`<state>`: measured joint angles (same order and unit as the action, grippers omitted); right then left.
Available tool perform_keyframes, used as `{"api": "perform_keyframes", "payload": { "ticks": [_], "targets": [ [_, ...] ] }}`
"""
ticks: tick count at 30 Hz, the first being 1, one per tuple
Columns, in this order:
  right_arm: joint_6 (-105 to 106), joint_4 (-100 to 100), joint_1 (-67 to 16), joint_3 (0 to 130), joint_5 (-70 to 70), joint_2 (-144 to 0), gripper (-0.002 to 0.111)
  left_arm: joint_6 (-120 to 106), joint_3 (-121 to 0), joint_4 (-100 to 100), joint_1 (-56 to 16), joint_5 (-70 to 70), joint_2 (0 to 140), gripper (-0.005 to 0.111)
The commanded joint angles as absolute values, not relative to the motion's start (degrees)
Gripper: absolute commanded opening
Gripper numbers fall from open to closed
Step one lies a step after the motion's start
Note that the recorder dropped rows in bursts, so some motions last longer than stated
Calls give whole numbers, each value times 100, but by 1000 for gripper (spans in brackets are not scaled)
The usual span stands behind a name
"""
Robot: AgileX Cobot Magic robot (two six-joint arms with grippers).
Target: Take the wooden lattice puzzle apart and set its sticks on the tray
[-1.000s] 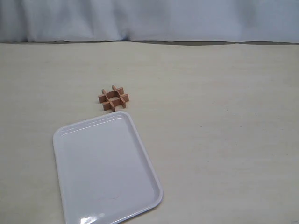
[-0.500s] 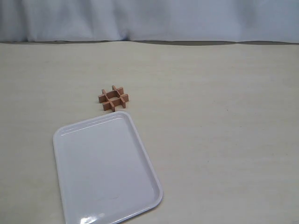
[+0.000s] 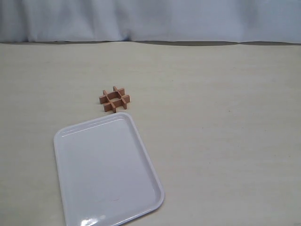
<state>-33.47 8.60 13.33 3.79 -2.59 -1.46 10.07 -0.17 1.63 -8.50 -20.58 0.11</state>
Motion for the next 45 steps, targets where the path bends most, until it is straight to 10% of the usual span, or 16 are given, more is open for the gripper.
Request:
{"api": "perform_keyframes", "payload": {
  "ticks": [1,13,23,29,37,45],
  "targets": [
    [-2783,382,1320,1552,-120,-1159,5,1011,0,199,-836,-1982,0,0],
    [1040,1938,1278,4749,4413,-5557,5,1011,0,199,-836,-1982,0,0],
    [-884,-182,-2166,6001,2639,-9371,5,1011,0,199,-836,-1982,0,0],
    [-922,-562,-2272,7938,2879,-11247,5,1011,0,199,-836,-1982,0,0],
    [-949,-668,-2272,8972,2880,-12230,44,1011,0,199,-836,-1982,0,0],
    [-949,-973,-2200,9057,2815,-12605,41,1011,0,199,-836,-1982,0,0]
  ]
}}
